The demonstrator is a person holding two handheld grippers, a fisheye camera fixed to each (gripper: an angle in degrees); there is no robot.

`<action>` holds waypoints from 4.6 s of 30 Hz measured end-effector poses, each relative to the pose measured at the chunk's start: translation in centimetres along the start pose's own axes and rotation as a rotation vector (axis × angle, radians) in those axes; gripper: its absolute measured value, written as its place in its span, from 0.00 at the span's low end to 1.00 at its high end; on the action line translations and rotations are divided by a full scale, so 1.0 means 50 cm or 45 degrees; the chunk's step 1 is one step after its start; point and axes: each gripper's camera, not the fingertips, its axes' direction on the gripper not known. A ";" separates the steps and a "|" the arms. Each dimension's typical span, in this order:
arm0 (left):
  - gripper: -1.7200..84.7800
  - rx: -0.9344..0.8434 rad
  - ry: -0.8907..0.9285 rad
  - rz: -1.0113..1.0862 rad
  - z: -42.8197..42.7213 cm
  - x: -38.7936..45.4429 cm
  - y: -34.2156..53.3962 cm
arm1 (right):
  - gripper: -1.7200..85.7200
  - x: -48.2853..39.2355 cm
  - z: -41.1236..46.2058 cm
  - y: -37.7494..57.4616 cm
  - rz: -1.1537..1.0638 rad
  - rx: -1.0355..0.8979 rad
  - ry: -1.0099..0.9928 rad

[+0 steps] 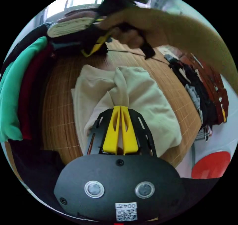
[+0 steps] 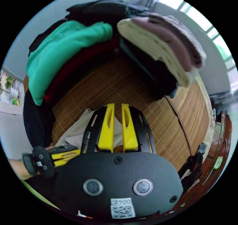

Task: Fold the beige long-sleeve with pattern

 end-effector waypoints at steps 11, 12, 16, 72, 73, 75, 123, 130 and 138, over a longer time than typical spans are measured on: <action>0.02 -0.078 0.090 0.121 -0.204 -0.007 0.102 | 0.16 0.085 0.083 0.366 0.625 -0.081 -0.983; 0.02 -0.098 0.078 0.134 -0.192 0.003 0.103 | 0.16 0.075 0.112 0.365 0.676 -0.116 -1.024; 0.02 -0.216 0.075 0.146 -0.098 0.027 0.104 | 0.10 0.054 0.153 0.359 0.829 -0.129 -1.007; 0.12 -0.473 -0.030 0.571 -0.155 -0.395 0.417 | 0.17 -0.238 -0.151 0.692 0.452 -0.209 -0.509; 0.12 -0.487 -0.071 0.627 -0.143 -0.394 0.441 | 0.17 -0.240 -0.153 0.691 0.449 -0.214 -0.500; 0.12 -0.518 -0.128 0.710 -0.115 -0.397 0.452 | 0.16 -0.241 -0.156 0.678 0.432 -0.230 -0.468; 0.03 -0.526 0.086 0.999 0.116 -0.553 0.385 | 0.15 -0.129 -0.027 0.648 0.457 -0.389 -0.254; 0.02 -0.606 0.106 0.913 0.235 -0.427 0.356 | 0.07 -0.080 0.023 0.601 0.517 -0.364 -0.258; 0.02 -0.586 0.130 0.120 0.226 -0.567 0.381 | 0.09 0.010 0.021 0.671 0.739 -0.335 -0.422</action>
